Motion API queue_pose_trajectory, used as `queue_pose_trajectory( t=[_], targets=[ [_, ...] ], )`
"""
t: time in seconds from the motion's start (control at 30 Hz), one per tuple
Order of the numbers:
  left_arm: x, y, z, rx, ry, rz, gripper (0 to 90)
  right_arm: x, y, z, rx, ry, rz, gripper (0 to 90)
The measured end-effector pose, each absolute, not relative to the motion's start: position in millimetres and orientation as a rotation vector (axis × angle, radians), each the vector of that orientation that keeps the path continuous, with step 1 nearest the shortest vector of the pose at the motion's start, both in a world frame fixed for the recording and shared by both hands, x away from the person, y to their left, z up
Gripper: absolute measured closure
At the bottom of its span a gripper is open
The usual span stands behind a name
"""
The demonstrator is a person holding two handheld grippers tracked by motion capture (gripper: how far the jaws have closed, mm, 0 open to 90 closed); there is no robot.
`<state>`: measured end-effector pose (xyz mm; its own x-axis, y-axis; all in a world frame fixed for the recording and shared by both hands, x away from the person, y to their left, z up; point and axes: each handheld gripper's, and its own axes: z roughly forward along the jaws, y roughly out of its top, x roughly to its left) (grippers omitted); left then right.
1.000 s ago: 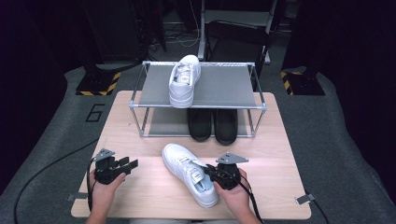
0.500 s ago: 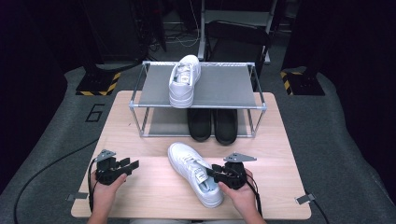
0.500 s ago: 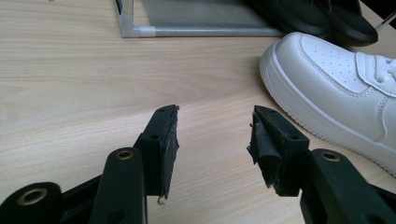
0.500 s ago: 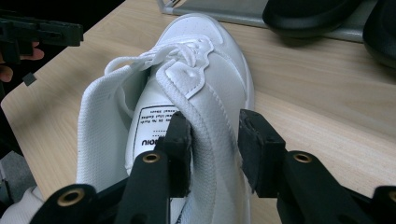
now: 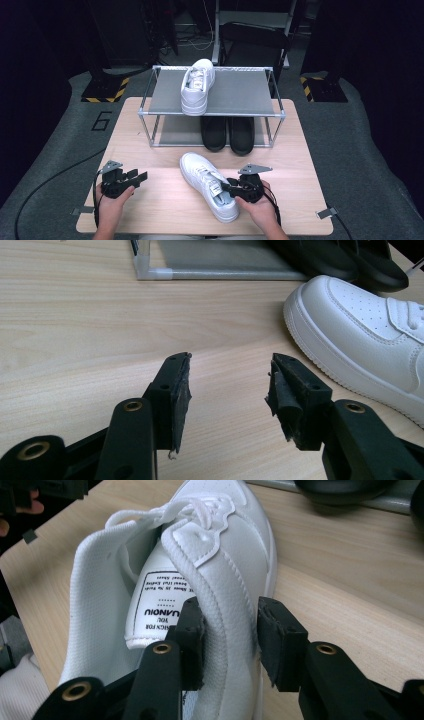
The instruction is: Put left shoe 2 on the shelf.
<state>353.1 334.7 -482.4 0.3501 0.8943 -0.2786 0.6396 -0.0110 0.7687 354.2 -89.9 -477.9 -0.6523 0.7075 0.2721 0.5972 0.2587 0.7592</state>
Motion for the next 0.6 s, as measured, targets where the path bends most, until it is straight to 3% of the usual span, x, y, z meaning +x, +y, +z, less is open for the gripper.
queue_pose_trajectory(
  t=[0.37, 0.6],
  targets=[
    [354.2, 331.8, -483.5, 1.735, 1.372, 0.352, 50.3, 360.8, -90.5, -480.7, 1.312, 2.459, 1.334, 64.1],
    [354.5, 331.5, -484.1, 1.735, 1.368, 0.356, 50.4, 358.8, -88.8, -481.3, 1.301, 2.423, 1.310, 72.0]
  ],
)
